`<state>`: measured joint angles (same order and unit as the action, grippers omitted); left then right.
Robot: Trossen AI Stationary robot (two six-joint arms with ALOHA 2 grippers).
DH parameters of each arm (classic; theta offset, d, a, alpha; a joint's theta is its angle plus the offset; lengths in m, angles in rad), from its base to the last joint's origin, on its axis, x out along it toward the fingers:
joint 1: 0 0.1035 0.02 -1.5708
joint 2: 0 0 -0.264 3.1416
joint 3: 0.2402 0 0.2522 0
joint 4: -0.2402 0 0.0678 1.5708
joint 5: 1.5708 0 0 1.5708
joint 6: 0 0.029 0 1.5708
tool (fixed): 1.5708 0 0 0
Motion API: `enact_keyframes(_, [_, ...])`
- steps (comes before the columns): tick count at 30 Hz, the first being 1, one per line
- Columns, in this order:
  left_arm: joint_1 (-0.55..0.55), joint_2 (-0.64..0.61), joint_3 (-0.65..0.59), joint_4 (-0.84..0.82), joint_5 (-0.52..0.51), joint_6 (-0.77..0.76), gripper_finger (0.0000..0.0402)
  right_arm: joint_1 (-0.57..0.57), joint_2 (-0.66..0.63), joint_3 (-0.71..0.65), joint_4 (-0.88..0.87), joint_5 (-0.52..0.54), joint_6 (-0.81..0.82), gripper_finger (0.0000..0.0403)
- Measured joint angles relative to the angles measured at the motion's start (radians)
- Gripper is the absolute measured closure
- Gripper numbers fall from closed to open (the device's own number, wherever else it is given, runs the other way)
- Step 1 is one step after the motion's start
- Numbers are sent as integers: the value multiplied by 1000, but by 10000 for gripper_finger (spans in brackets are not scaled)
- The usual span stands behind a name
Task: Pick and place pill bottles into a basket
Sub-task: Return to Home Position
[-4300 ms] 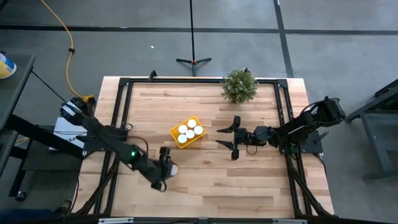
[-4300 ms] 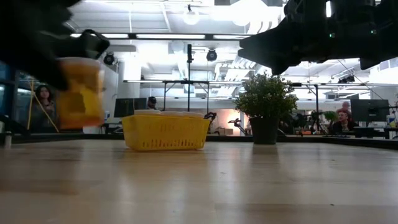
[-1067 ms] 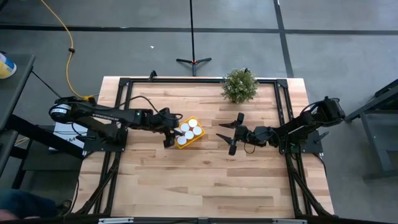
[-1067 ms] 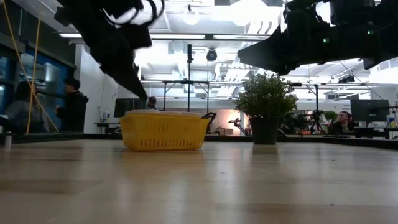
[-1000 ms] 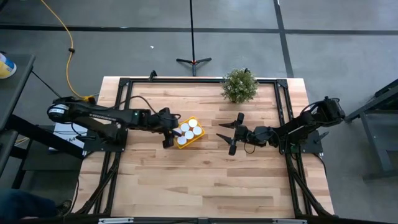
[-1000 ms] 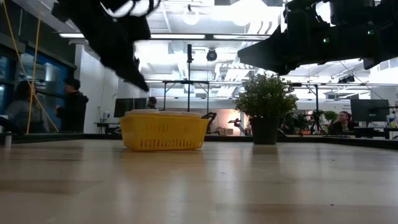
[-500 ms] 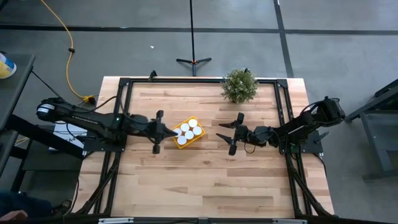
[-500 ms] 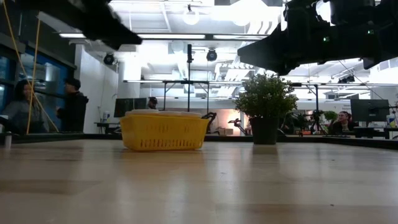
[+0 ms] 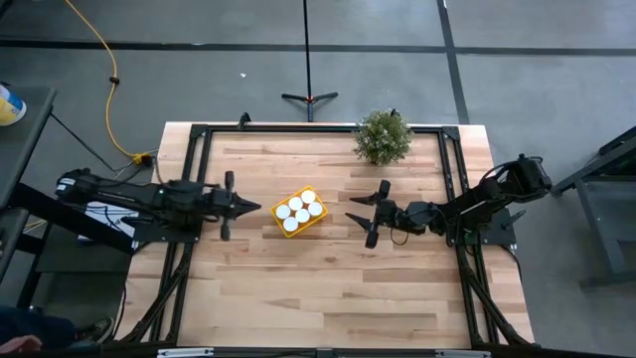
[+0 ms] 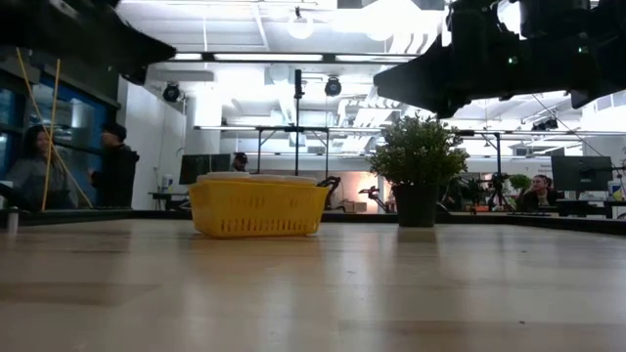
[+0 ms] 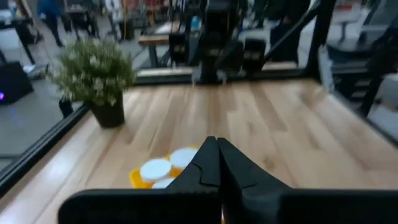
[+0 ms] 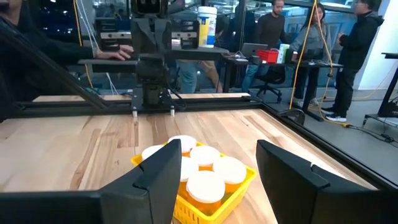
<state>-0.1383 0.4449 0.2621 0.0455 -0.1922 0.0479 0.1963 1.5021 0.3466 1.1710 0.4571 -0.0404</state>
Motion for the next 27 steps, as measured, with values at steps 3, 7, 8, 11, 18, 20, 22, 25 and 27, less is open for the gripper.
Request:
enact_keyframes(3, [0,-90,-3,-58,4,11,373,0,0,0,5,9,1,204])
enact_keyframes(7, [0,-160,-4,-108,4,32,379,-23,0,0,13,0,21,216])
enact_keyframes(8, [0,-169,-4,-113,9,35,379,-34,0,0,13,-17,28,223])
enact_keyframes(11, [0,-178,-4,-135,6,36,379,-74,0,0,17,-91,63,256])
enact_keyframes(18, [0,-178,-4,-166,-24,36,379,-153,-6,0,32,-295,50,392])
enact_keyframes(20, [0,-182,-4,-170,-24,36,379,-187,-6,15,34,-423,66,389])
enact_keyframes(22, [0,-184,-4,-173,-24,36,379,-228,-6,46,9,-536,95,393])
enact_keyframes(25, [0,-186,-4,-176,-25,35,379,-283,-6,110,-85,-565,112,399])
enact_keyframes(27, [0,-189,-4,-175,-26,28,379,-312,-6,155,-139,-559,115,400])
